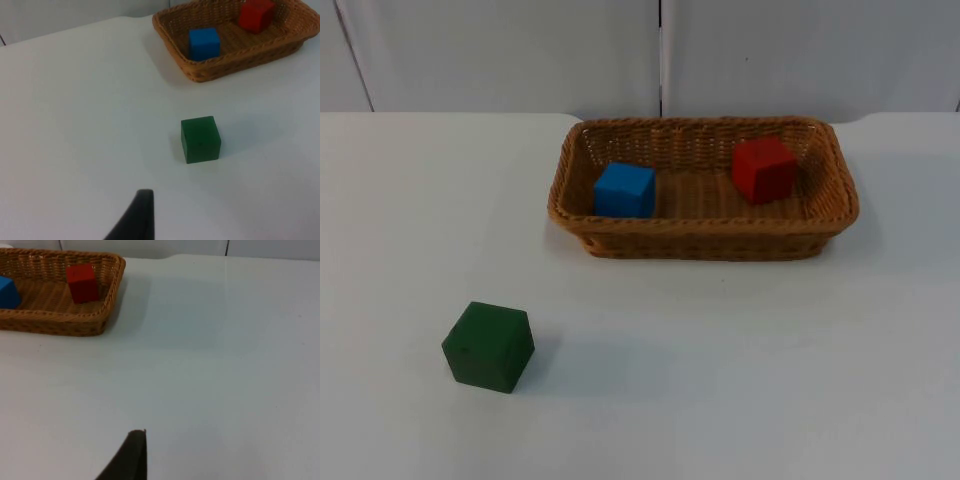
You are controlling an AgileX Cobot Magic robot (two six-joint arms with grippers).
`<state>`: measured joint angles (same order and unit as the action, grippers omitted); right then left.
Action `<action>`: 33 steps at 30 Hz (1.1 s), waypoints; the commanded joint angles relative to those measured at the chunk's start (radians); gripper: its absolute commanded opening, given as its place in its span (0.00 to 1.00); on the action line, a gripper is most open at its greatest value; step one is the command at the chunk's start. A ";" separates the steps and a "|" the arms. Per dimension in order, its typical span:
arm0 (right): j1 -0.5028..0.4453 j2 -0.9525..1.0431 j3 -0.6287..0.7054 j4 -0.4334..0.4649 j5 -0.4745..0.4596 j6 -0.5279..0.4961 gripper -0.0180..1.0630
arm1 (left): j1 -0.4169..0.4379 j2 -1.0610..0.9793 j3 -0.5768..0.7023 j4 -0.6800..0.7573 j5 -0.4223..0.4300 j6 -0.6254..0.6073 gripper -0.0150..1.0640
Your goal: Pick up one cube with each hand and place exactly two cubes into the same basket, leaving the remaining cube outside.
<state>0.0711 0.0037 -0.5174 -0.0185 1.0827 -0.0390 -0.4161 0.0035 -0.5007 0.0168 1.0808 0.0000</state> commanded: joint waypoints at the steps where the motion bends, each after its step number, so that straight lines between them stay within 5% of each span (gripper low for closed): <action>1: -0.008 -0.004 0.001 -0.001 -0.007 0.004 0.99 | -0.001 -0.004 0.004 -0.009 -0.007 0.000 0.99; 33: -0.008 -0.004 0.001 -0.001 -0.007 0.004 0.99 | 0.048 -0.004 0.004 -0.009 -0.007 0.000 0.99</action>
<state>0.0711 0.0037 -0.5174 -0.0185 1.0827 -0.0372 -0.3804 0.0035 -0.5007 0.0149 1.0808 0.0000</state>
